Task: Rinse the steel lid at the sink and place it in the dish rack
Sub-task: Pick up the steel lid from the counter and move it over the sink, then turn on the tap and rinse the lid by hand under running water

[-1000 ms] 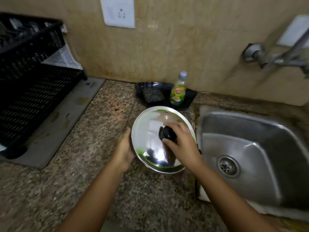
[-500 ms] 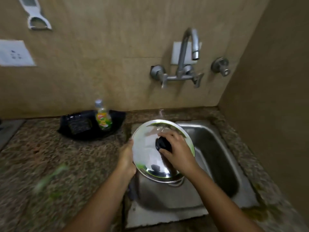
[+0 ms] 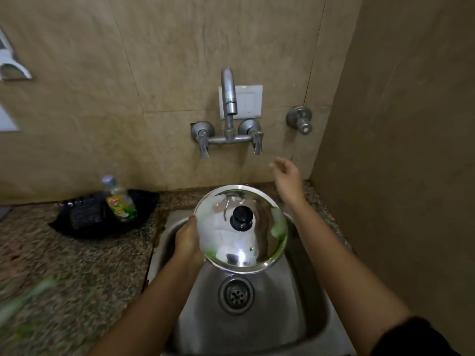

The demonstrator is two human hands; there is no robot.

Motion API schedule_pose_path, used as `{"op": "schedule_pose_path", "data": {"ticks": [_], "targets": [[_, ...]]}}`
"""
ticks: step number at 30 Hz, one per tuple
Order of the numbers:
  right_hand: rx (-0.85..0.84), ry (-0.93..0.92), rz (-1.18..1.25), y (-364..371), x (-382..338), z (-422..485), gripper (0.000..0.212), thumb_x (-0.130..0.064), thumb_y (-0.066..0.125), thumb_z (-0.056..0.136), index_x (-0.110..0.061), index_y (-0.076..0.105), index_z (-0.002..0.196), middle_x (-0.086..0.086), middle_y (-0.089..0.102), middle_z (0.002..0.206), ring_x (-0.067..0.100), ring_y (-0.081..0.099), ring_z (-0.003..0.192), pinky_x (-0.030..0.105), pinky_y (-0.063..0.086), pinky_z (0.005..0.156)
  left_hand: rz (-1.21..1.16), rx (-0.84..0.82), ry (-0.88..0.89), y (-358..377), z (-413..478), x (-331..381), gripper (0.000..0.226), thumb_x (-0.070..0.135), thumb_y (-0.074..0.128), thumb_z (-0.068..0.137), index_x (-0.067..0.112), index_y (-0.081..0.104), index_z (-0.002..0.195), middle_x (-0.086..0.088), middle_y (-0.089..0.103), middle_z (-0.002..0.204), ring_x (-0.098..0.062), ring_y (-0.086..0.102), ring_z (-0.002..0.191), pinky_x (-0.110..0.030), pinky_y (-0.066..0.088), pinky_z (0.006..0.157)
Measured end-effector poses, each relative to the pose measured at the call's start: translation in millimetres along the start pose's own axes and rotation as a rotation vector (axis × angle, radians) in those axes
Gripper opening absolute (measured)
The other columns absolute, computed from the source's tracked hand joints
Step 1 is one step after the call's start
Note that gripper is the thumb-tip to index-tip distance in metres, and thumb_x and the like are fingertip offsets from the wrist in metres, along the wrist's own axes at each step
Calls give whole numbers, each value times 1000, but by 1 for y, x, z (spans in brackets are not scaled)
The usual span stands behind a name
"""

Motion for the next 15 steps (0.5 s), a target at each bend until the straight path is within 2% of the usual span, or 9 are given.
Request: {"op": "schedule_pose_path", "data": {"ticks": [2,3,4,6,7,9,11,13,15], "targets": [[-16,-17,6,13,-17,17,52,-26,56,94,-5,42,140,10,51,140,23,48,129,25,35,98,-22,16,-2,1,5,1,45,36,41,99,6,54,130,-17,56,134,-35,56,114,-46,45,97],[-22,-17,3,20,-23,24,55,-29,57,93,-5,42,140,11,51,140,24,49,128,27,36,100,-31,24,1,1,7,2,43,37,41,99,7,56,126,-17,55,135,-34,56,114,-46,45,97],[-23,-24,-1,27,-27,30,52,-32,58,92,-5,47,136,12,57,133,25,54,121,31,40,98,-40,29,12,2,7,4,40,35,41,99,7,58,122,-18,56,134,-34,56,111,-46,45,95],[-23,-57,-16,39,-32,38,28,-33,58,91,-10,63,106,7,67,99,22,62,92,33,46,81,-60,26,36,5,5,12,33,30,41,99,8,57,117,-21,54,134,-35,55,108,-46,45,94],[-10,-73,-28,44,-35,41,20,-33,58,92,-13,63,92,4,65,85,20,60,82,32,44,73,-66,25,37,5,4,14,30,29,40,100,9,57,115,-21,54,133,-38,54,112,-47,43,97],[35,-66,-71,49,-38,45,25,-36,55,93,-15,57,79,-2,57,69,18,55,72,29,39,65,-75,35,36,2,6,16,33,28,38,101,7,53,121,-19,54,131,-40,49,121,-47,40,99],[80,-49,-106,51,-41,48,31,-40,51,95,-13,58,80,-4,53,65,18,53,70,28,35,61,-87,39,19,-1,4,18,43,31,38,101,2,49,130,-22,52,136,-39,52,117,-44,42,93],[99,-51,-116,53,-42,50,37,-42,47,96,-10,63,88,0,58,72,19,55,74,27,33,57,-80,30,8,-5,4,22,48,33,38,101,-1,47,133,-24,50,138,-35,53,106,-42,42,90],[113,-53,-101,53,-43,52,40,-42,44,98,-8,65,95,3,61,79,18,56,75,27,33,55,-88,13,8,-8,6,24,49,31,36,101,-3,45,134,-24,49,138,-32,50,104,-42,40,92]]}}
Point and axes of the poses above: each hand's wrist, its own z-axis towards the middle knuckle, its own y-axis out of the palm, x = y × z, the point moved 5 cm from there along z, towards the middle knuckle
